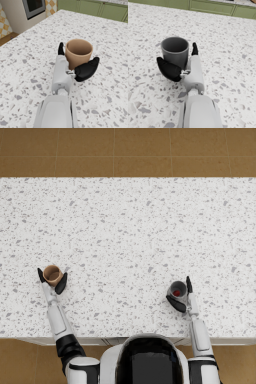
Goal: Pick up two cups and pour the berry on the right into the cup on the left
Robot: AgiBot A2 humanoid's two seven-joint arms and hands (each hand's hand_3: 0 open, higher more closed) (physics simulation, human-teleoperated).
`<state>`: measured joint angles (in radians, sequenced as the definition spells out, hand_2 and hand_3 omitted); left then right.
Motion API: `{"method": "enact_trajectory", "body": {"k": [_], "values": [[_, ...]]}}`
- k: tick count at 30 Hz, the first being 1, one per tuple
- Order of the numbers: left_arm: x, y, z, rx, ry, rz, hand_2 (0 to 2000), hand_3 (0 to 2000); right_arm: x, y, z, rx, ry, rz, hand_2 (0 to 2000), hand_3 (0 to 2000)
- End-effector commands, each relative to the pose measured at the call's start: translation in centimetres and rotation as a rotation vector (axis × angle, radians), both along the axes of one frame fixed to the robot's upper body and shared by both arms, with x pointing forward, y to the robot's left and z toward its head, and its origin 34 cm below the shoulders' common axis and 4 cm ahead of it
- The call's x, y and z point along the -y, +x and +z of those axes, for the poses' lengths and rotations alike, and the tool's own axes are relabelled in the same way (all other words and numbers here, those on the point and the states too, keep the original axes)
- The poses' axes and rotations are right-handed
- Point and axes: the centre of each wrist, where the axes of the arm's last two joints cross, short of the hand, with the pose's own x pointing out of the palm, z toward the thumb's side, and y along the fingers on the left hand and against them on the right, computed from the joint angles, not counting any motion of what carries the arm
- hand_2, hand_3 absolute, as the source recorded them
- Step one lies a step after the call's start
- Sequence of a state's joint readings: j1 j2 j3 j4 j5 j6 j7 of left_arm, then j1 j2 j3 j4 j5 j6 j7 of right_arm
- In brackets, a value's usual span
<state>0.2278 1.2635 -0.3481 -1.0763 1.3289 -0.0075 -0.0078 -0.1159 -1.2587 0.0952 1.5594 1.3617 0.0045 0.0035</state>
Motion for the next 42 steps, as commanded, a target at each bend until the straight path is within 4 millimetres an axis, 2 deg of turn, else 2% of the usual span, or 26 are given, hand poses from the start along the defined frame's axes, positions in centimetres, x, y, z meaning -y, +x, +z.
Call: {"method": "enact_trajectory", "body": {"k": [1, 2, 3, 4, 5, 6, 7, 8, 10, 12, 15, 16, 18, 19, 23, 29, 33, 36, 42], "values": [[0.2, 0.0, -0.5, -0.019, -0.003, -0.009, 0, 0, -0.3, 0.3, -0.6, -0.02, 0.003, 0.003, 0, 0], [0.4, 0.0, -0.3, -0.013, 0.005, -0.016, 0, 0, -0.4, 0.4, -0.7, -0.022, 0.004, 0.004, 0, 0], [0.5, 0.0, -0.7, -0.029, 0.001, -0.017, 1361, 327, -0.3, 0.2, -0.9, -0.03, 0.002, 0.001, 1361, 327], [0.7, -0.2, -0.5, -0.022, 0.011, -0.025, 2000, 653, -0.3, 0.3, -0.7, -0.02, 0.003, 0.0, 2000, 653], [0.8, -0.3, -0.7, -0.029, 0.012, -0.034, 2000, 980, -0.3, 0.4, -1.3, -0.042, 0.001, -0.001, 2000, 980], [0.8, -0.4, -0.9, -0.037, 0.01, -0.039, 2000, 1280, -0.3, 0.3, -0.6, -0.013, 0.0, -0.002, 2000, 1280], [0.9, -0.4, -1.0, -0.038, 0.009, -0.048, 2000, 1280, -0.3, 0.3, -0.6, -0.011, -0.004, -0.017, 2000, 1280], [0.5, -0.1, -0.2, -0.009, 0.013, -0.035, 2000, 1280, -0.3, 0.4, 0.6, 0.033, 0.0, -0.016, 2000, 1280], [1.1, -0.1, -0.8, -0.031, 0.016, -0.054, 2000, 1280, -0.8, 0.6, 1.7, 0.071, 0.016, 0.029, 2000, 1280], [2.0, -0.2, 0.8, 0.027, 0.05, -0.088, 2000, 1280, -1.2, 1.1, 2.7, 0.108, 0.031, 0.063, 2000, 1280], [5.0, -0.4, 4.6, 0.168, 0.111, -0.195, 2000, 1280, -2.1, 2.0, 4.3, 0.17, 0.054, 0.102, 2000, 1280], [6.2, -0.5, 5.8, 0.214, 0.127, -0.238, 2000, 1280, -2.4, 2.5, 6.4, 0.252, 0.066, 0.111, 2000, 1280], [8.7, -0.7, 7.0, 0.263, 0.143, -0.331, 2000, 1280, -3.1, 3.6, 7.6, 0.301, 0.086, 0.119, 2000, 1280], [12.3, 0.0, 8.0, 0.304, 0.148, -0.467, 2000, 1280, -4.6, 6.5, 9.7, 0.372, 0.137, 0.127, 2000, 1280], [14.5, 0.8, 8.8, 0.338, 0.169, -0.536, 2000, 1280, -6.3, 8.5, 11.8, 0.433, 0.175, 0.159, 2000, 1280], [16.5, 0.9, 9.8, 0.356, 0.34, -0.584, 2000, 1280, -7.6, 10.1, 12.7, 0.474, 0.001, 0.173, 2000, 1280], [18.7, 0.8, 9.7, 0.361, 0.371, -0.657, 2000, 1280, -8.3, 11.0, 13.4, 0.502, -0.115, 0.173, 2000, 1280], [19.2, 0.9, 9.8, 0.371, 0.373, -0.667, 2000, 1280, -8.8, 11.8, 13.9, 0.517, -0.204, 0.171, 2000, 1280], [20.4, 1.3, 9.1, 0.348, 0.359, -0.701, 2000, 1280, -10.4, 11.2, 16.0, 0.629, -0.383, 0.192, 2000, 1280]]}}
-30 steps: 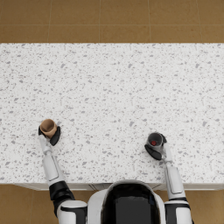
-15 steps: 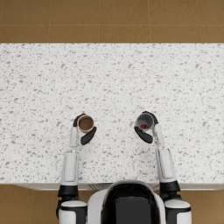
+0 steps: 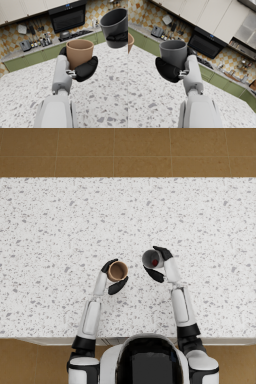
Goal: Pick up two cups and pour the berry on the right into the cup on the left
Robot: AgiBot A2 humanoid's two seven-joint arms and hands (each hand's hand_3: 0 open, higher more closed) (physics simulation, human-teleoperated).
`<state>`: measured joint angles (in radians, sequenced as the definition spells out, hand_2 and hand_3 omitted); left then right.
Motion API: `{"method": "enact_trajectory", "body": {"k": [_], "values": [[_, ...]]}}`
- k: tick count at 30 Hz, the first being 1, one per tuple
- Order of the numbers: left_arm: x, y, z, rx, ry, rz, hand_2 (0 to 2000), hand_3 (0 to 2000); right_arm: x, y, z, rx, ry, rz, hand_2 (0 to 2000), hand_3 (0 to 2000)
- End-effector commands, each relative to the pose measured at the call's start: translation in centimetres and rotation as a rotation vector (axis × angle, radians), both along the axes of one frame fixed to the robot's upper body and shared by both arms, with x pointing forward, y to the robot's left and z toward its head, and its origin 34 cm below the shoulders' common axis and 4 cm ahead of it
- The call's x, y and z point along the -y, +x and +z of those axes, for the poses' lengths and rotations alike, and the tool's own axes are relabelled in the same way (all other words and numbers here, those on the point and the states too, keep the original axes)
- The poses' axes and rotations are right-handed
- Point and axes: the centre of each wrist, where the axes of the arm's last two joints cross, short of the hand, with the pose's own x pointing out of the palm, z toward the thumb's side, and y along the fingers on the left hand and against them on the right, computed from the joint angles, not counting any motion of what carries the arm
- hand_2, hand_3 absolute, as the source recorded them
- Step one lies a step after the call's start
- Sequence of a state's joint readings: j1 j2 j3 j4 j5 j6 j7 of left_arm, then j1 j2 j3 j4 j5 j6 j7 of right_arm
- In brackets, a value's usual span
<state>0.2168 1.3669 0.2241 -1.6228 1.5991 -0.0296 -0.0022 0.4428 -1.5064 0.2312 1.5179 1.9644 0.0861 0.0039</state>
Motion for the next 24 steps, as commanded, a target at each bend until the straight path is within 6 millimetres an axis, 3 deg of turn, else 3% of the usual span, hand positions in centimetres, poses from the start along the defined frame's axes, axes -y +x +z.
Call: {"method": "enact_trajectory", "body": {"k": [1, 10, 24], "values": [[0.6, 0.6, -0.2, -0.01, -0.002, -0.013, 2000, 1280, -1.0, -0.1, 1.9, 0.074, -0.021, 0.022, 2000, 1280], [2.2, 0.5, -0.5, -0.023, -0.007, -0.064, 2000, 1280, -2.7, -1.0, 4.0, 0.233, -0.263, -0.032, 2000, 1280], [2.3, 0.9, -1.1, -0.054, -0.029, -0.044, 2000, 1280, -3.5, -1.8, 5.7, 0.422, -0.621, -0.207, 2000, 1280]]}}
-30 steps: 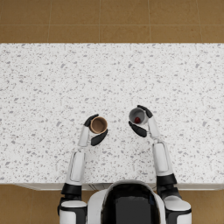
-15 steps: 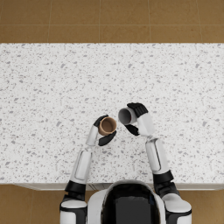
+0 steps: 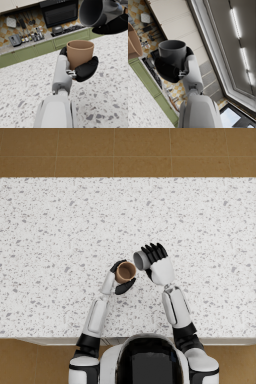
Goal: Pick up two cups and pour the berry on the right into the cup on the left
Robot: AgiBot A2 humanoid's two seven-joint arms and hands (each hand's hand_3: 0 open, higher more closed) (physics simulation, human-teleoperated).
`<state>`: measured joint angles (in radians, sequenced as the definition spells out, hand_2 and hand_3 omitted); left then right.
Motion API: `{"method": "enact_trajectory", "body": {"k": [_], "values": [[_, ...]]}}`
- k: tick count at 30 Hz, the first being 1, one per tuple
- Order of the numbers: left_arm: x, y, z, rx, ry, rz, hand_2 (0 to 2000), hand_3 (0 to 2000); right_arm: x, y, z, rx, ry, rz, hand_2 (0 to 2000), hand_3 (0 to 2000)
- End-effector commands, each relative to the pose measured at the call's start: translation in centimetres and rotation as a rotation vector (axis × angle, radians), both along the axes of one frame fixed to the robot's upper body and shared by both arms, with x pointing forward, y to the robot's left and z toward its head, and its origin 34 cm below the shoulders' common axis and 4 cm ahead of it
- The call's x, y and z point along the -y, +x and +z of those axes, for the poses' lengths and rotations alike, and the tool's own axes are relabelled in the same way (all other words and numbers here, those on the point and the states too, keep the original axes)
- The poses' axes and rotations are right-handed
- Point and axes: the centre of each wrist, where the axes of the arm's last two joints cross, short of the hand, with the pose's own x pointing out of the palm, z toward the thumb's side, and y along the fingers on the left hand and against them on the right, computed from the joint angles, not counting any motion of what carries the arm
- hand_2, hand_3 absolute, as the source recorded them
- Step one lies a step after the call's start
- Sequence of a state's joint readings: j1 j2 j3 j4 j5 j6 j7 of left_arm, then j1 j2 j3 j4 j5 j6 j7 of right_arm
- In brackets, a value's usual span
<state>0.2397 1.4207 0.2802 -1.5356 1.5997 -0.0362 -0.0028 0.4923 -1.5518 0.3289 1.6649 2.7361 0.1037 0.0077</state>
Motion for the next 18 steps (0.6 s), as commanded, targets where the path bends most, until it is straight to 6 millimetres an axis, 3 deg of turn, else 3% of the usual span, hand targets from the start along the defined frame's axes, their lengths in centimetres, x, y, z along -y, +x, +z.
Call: {"method": "enact_trajectory", "body": {"k": [1, 9, 10, 11, 18], "values": [[0.0, 0.3, 0.5, 0.017, -0.009, 0.005, 2000, 1280, -0.5, -0.3, 1.2, 0.053, -0.014, 0.003, 2000, 1280], [0.3, 0.4, 0.2, 0.003, -0.018, 0.005, 2000, 1280, -1.3, -1.5, 2.1, 0.191, -0.202, -0.094, 2000, 1280], [0.3, 0.6, 0.2, 0.002, -0.02, 0.007, 2000, 1280, -0.9, -1.3, 2.5, 0.39, -0.675, 0.007, 2000, 1280], [0.3, 0.6, 0.1, -0.003, -0.021, 0.009, 2000, 1280, -1.4, -1.6, 2.4, 0.263, -0.35, -0.094, 2000, 1280], [0.6, 0.6, 0.3, -0.001, -0.031, 0.005, 2000, 1280, -1.8, -1.6, 2.4, 0.385, -0.509, -0.199, 2000, 1280]]}}
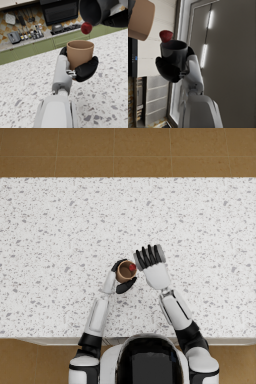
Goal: Pick up two cups and pour the berry on the right into the cup on the left
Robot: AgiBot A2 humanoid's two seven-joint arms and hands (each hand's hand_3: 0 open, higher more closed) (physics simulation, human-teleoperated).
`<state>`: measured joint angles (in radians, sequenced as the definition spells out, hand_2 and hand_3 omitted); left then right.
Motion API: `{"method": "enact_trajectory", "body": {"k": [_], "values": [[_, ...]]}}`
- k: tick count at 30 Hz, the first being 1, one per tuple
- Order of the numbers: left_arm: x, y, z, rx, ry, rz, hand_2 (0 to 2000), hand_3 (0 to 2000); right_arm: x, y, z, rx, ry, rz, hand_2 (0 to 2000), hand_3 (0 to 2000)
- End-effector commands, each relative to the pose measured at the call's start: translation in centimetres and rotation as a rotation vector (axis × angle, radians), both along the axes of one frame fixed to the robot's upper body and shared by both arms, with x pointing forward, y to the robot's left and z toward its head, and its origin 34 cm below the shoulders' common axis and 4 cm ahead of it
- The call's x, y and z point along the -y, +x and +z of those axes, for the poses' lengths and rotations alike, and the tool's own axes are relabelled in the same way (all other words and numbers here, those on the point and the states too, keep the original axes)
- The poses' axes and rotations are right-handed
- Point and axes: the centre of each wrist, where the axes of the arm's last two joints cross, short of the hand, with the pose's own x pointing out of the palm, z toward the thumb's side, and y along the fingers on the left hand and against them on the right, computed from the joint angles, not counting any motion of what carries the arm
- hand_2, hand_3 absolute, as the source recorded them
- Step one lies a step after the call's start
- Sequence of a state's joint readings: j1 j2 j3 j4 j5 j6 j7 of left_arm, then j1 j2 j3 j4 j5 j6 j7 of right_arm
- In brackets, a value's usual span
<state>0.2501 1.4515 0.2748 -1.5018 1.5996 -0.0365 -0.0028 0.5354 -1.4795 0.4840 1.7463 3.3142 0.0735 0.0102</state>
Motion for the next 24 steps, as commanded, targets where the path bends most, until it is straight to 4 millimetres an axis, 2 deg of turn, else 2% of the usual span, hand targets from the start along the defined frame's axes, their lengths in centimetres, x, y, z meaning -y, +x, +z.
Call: {"method": "enact_trajectory", "body": {"k": [1, 7, 8, 9, 24], "values": [[-0.03, 0.27, 0.74, 0.024, -0.011, 0.006, 2000, 1280, -0.15, 0.02, 0.78, 0.033, 0.004, -0.009, 2000, 1280], [-0.31, 0.2, 1.15, 0.037, -0.025, 0.022, 2000, 1280, 0.18, 0.12, 0.79, 0.052, -0.011, -0.049, 2000, 1280], [-0.41, 0.01, 1.35, 0.046, -0.028, 0.024, 2000, 1280, 0.03, 0.08, 0.01, 0.032, -0.03, -0.044, 2000, 1280], [-0.23, -0.07, 0.37, 0.011, -0.018, 0.017, 2000, 1280, 0.08, 0.09, 0.0, 0.031, -0.029, -0.047, 2000, 1280], [-0.41, -0.21, 0.73, 0.025, -0.025, 0.022, 2000, 1280, 0.21, 0.13, -0.04, 0.03, -0.027, -0.055, 2000, 1280]]}}
